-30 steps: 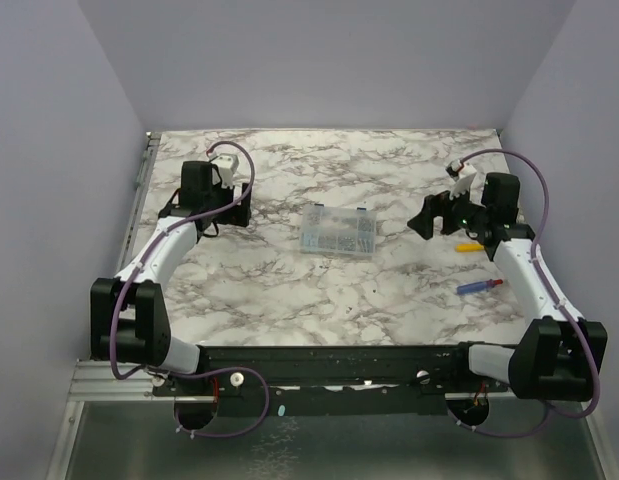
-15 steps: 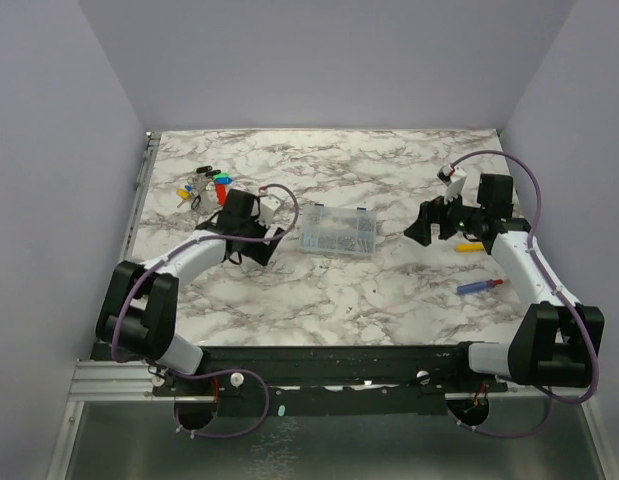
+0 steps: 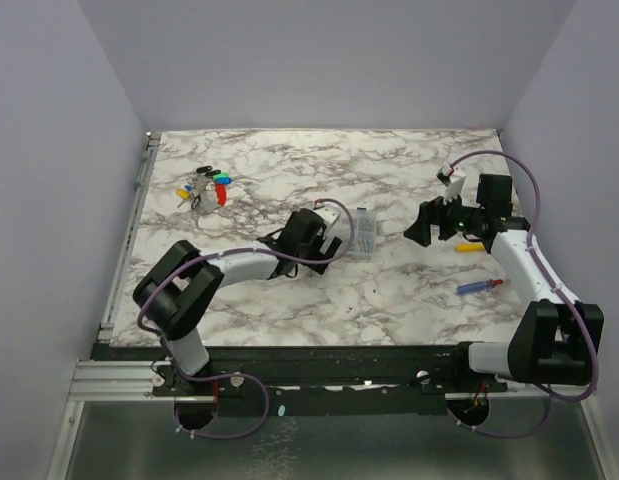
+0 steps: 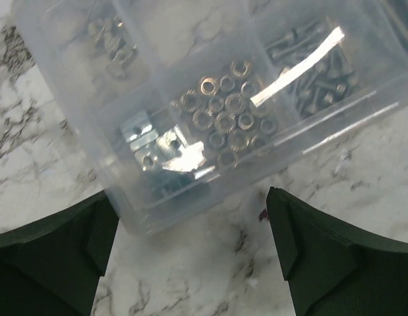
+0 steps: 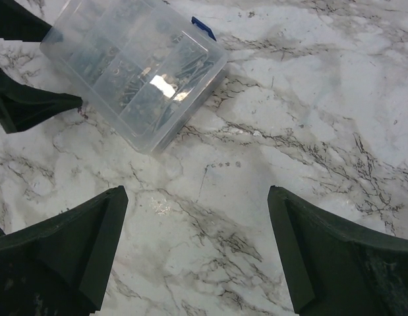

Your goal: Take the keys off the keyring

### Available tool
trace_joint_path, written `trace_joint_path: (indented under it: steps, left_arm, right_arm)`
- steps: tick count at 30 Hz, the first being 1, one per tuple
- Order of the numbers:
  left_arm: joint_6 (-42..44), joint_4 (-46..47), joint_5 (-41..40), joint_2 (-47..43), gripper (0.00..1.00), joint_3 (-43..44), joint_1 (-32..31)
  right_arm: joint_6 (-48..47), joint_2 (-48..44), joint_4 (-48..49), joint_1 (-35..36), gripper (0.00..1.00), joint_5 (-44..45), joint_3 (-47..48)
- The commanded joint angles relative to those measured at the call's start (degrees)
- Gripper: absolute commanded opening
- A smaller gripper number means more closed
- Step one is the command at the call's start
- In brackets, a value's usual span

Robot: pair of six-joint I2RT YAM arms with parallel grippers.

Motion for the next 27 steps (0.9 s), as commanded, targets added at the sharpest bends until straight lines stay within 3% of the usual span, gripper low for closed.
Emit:
trace_joint_path:
  steps: [1,6,16,20,27]
  left_arm:
    - [-3.9,5.7,-0.3,9.1,0.99,10.0,-2.0]
    - [-3.1,7.7,1.2,19.6,0.99,22.4,-2.5]
    - [-2.2,1.6,0.1,39.8,0.99,53.4,-1.9]
    - [-1.1,0.7,4.0,37.0,0.99,51.6,-1.0]
    - [1.0,2.0,7.7,24.5,0.99,36.8,1.6]
  right_arm:
    - [-0.4,0.3,-1.3,0.0,1.00,-1.5,2.4]
    - [-0.1,-0.7,-1.6,0.0,1.00,-0.7,3.1]
    - [-0.4,-0.4,-1.7,-0.1,1.00,-0.1,3.1]
    - [-0.8,-0.4,-2.0,-0.1,1.00,-0.6,3.0]
    - [-1.2,-0.2,-2.8,-0.1,1.00,-2.4,3.2]
